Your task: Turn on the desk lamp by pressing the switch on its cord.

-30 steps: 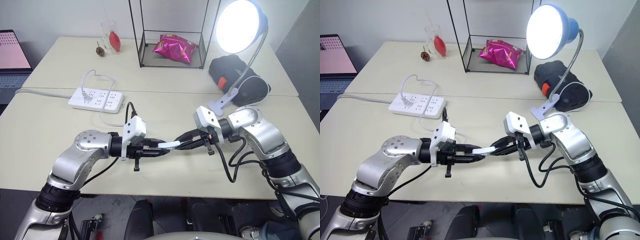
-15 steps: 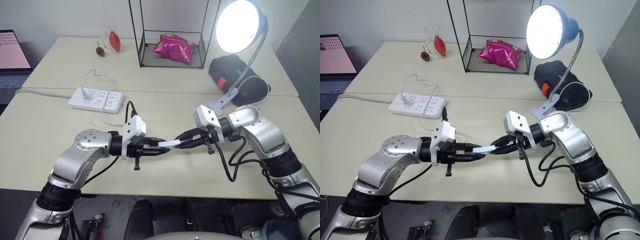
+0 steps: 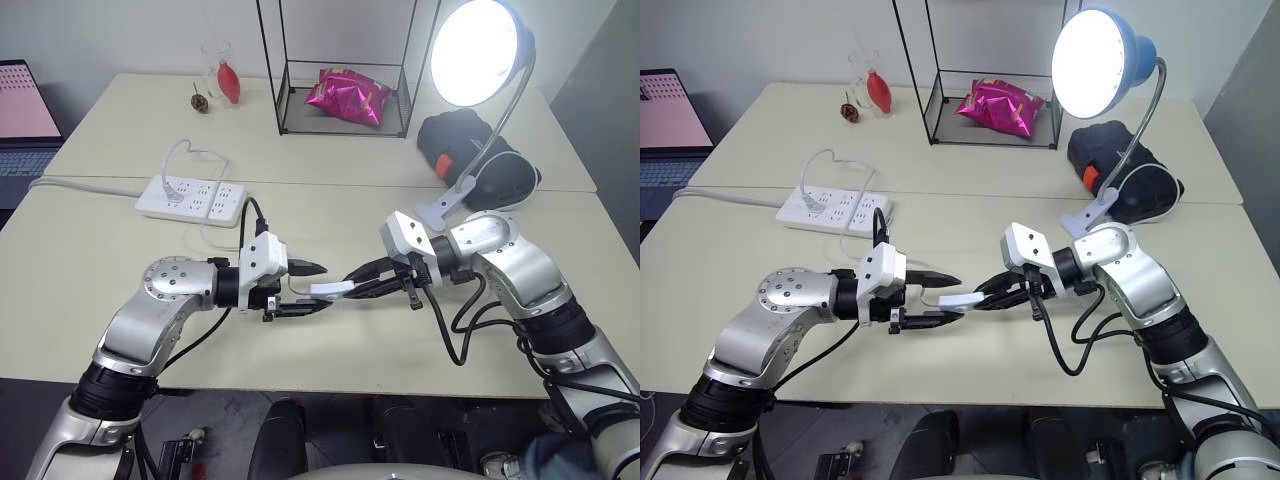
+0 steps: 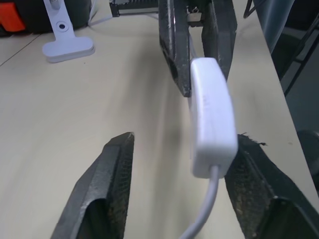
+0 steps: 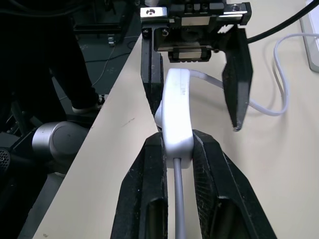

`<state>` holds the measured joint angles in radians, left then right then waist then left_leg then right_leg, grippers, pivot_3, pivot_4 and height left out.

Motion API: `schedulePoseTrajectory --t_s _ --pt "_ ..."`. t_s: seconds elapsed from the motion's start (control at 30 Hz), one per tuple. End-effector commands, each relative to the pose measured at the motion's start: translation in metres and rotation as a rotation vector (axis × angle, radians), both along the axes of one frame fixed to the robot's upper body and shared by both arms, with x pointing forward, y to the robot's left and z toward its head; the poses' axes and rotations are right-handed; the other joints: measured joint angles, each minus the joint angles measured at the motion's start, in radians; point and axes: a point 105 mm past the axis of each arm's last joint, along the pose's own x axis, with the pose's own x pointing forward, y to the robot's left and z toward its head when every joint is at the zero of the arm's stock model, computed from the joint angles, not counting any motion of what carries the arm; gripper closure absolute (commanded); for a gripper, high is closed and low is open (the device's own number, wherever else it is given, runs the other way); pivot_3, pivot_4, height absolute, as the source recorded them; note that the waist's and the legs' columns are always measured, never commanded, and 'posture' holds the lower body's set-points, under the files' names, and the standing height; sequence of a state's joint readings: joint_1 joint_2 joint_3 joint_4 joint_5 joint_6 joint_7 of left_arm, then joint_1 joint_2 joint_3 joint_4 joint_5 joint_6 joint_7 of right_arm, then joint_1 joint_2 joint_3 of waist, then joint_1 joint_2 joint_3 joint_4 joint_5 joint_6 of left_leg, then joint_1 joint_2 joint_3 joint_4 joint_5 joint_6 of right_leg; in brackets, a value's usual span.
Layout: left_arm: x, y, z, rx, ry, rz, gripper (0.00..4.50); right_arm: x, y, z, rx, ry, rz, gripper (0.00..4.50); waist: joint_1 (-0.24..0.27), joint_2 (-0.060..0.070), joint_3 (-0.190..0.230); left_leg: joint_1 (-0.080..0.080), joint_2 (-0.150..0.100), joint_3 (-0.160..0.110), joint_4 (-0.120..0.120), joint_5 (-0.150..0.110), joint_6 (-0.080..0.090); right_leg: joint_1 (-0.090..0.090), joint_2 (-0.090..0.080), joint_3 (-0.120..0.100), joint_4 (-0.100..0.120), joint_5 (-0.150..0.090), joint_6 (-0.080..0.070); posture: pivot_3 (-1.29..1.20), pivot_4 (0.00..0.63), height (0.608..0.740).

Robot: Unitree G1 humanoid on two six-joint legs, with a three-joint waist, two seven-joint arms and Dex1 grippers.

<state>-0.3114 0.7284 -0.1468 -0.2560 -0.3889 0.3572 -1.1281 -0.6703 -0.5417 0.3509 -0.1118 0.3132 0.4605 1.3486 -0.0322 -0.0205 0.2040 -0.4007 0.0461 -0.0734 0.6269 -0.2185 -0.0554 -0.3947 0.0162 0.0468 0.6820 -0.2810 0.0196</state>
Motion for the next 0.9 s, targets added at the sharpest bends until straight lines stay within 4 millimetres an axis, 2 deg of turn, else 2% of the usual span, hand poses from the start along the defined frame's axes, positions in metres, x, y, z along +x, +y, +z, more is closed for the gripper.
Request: schedulePoseTrajectory --t_s 0.03,0.13,0.3,0.47,0.67,0.73,0.9 --pt "-0.004 0.008 0.012 0.017 -0.063 0.003 0.67 0.005 0.004 0.006 0.017 -0.071 0.011 4.17 0.000 0.000 0.000 0.000 0.000 0.000 0.000 0.000 0.000 0.000 0.000 0.000 0.000 0.000 0.000 0.00 0.150 0.740" --pt "-0.006 0.014 0.017 0.016 -0.075 0.030 0.32 0.016 0.005 0.001 0.015 -0.094 -0.015 4.17 -0.001 0.000 0.000 0.000 0.000 0.000 0.000 0.000 0.000 0.000 0.000 0.000 0.000 0.000 0.000 0.00 0.150 0.740" --pt "-0.009 0.032 0.023 0.048 -0.087 0.105 0.32 0.043 0.011 -0.015 -0.002 -0.167 -0.088 4.17 -0.004 0.000 0.000 0.000 0.000 0.000 0.000 0.000 0.000 0.000 0.000 0.000 0.000 0.000 0.000 0.00 0.150 0.740" --pt "-0.014 0.040 0.022 0.074 -0.118 0.140 0.32 0.067 0.016 -0.040 -0.052 -0.243 -0.150 4.17 -0.003 0.000 0.000 0.000 0.000 0.001 0.000 0.000 0.000 0.000 0.000 0.000 0.000 0.000 0.000 0.00 0.150 0.740" --pt "-0.019 0.052 0.013 0.093 -0.122 0.166 0.32 0.079 0.012 -0.053 -0.067 -0.249 -0.190 4.17 -0.002 0.000 0.000 0.000 0.000 0.001 -0.001 0.000 0.000 0.000 0.000 0.000 0.000 0.000 -0.001 0.00 0.150 0.740" --pt "-0.016 0.056 0.010 0.094 -0.116 0.198 0.32 0.077 0.007 -0.056 -0.085 -0.232 -0.184 3.47 0.000 0.000 0.000 0.001 0.000 0.000 0.000 0.000 0.000 0.000 0.000 0.000 0.000 0.000 0.000 0.00 0.150 0.740" --pt "-0.015 0.059 0.006 0.095 -0.102 0.229 0.32 0.073 0.000 -0.050 -0.065 -0.220 -0.190 2.46 0.000 0.000 0.000 0.001 0.000 0.000 0.000 0.000 0.000 0.001 0.000 0.000 0.001 0.001 0.000 0.00 0.150 0.740"
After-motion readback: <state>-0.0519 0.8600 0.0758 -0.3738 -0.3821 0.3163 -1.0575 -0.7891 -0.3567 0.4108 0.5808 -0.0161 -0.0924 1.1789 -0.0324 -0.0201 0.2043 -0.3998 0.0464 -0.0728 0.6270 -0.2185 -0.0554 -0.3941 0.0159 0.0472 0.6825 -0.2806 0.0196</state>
